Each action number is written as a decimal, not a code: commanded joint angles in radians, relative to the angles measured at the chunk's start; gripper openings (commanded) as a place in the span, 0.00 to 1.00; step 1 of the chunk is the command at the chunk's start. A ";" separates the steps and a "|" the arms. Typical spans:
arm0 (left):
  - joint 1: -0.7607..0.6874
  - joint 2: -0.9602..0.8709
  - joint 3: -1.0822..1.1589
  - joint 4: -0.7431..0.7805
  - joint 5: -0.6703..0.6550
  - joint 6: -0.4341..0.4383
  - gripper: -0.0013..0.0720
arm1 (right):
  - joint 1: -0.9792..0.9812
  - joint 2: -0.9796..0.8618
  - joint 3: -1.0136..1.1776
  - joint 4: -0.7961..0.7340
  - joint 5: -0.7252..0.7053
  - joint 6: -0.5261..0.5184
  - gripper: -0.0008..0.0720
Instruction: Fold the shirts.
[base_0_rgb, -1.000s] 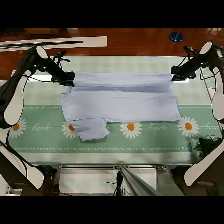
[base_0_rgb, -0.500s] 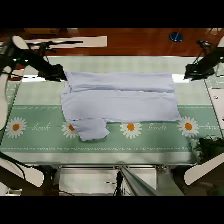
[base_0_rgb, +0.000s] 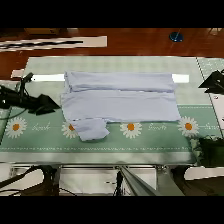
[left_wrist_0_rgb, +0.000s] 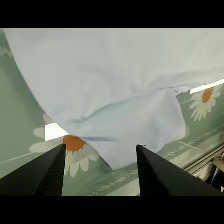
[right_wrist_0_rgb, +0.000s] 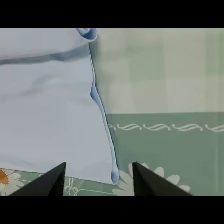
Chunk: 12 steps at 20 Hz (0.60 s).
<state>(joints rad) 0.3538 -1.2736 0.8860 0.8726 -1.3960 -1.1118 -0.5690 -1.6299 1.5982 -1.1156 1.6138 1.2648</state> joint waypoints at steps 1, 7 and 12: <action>0.026 0.111 -0.235 -0.039 0.069 0.056 0.78 | -0.050 0.103 -0.190 0.041 -0.105 -0.039 0.69; 0.006 0.084 -0.286 -0.039 0.168 0.083 0.78 | -0.053 0.146 -0.327 0.045 -0.172 -0.074 0.69; -0.116 0.000 -0.286 -0.072 0.299 0.082 0.78 | -0.053 0.151 -0.340 0.045 -0.178 -0.075 0.69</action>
<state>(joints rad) 0.2939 -1.2369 0.6064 0.8253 -1.1862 -1.0344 -0.6209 -1.4864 1.2739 -1.0737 1.4475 1.1950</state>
